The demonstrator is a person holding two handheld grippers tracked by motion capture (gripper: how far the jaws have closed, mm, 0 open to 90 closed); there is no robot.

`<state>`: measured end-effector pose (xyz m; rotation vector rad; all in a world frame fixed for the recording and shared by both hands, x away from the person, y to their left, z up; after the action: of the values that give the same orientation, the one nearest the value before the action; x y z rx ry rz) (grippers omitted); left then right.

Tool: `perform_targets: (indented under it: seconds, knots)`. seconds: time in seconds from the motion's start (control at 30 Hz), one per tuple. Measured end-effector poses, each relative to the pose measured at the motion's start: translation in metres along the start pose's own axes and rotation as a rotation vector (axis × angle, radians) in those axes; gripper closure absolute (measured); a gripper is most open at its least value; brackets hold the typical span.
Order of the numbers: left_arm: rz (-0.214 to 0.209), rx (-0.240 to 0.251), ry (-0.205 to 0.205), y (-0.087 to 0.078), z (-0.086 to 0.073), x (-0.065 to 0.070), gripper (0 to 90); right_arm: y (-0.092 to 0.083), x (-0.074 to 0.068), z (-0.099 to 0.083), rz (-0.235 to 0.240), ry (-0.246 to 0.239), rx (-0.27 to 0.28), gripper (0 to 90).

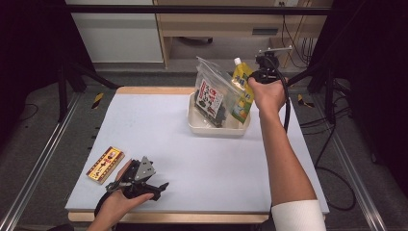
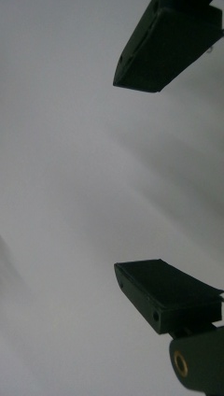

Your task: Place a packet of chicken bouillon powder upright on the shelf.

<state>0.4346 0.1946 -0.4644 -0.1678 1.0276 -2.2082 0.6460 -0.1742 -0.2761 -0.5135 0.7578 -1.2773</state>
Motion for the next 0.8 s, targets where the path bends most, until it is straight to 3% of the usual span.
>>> perform_targets:
  seconds: [0.17,0.5,0.8]
  knots:
    - [-0.004,-0.004,0.006,0.001,0.001,0.002,9.3,0.000,0.002,0.000,-0.015,-0.006,-0.014,90.0]
    - [-0.006,-0.006,0.007,0.001,0.000,0.001,9.3,0.010,-0.018,0.005,-0.004,-0.035,-0.035,90.0]
    - [-0.008,-0.005,0.008,0.001,0.001,0.001,9.3,0.022,-0.019,0.001,0.020,0.004,-0.031,90.0]
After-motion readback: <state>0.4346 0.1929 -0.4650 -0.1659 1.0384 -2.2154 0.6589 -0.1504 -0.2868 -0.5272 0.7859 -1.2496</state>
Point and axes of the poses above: each handheld gripper's, and its own axes: y roughly forward along the jaws, z roughly out of its top, x roughly to its right, the point moved 2 cm from there along y, roughly forward along the jaws, and after that the axes turned 3 degrees about -x, right-handed, at the moved point
